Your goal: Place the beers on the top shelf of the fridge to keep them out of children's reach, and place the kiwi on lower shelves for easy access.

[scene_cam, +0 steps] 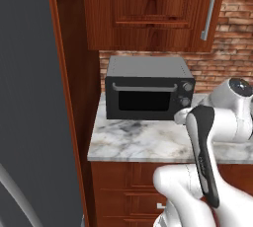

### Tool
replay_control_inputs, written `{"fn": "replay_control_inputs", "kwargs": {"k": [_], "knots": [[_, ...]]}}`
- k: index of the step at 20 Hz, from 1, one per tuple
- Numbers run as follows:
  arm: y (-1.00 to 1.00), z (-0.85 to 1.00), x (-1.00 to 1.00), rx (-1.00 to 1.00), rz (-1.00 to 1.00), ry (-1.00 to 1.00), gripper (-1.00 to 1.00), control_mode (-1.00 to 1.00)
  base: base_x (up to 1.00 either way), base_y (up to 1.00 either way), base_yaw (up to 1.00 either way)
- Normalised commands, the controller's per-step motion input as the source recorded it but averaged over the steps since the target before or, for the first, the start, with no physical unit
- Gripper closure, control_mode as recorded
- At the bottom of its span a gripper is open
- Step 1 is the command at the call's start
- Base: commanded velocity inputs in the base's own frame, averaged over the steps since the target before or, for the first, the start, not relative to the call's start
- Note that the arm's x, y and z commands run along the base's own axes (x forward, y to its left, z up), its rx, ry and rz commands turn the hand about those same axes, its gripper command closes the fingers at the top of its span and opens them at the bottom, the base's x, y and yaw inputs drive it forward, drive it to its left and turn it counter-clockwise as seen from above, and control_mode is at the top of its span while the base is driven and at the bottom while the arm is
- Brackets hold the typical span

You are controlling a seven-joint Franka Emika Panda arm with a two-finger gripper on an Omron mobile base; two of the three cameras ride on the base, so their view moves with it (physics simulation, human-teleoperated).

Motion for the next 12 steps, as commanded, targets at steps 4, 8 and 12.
{"fn": "replay_control_inputs", "kwargs": {"k": [4, 8, 12], "knots": [[0.0, 0.62, -0.81, -0.06, 0.0, 0.0, 1.0, -1.0, 0.0, 0.0, 0.0], [0.0, 0.49, -0.67, -0.07, 0.0, 0.0, 1.0, -1.0, 0.0, 0.0, 0.0], [0.0, 0.32, -0.53, -0.05, 0.0, 0.0, 1.0, -1.0, 0.0, 0.0, 0.0]]}}
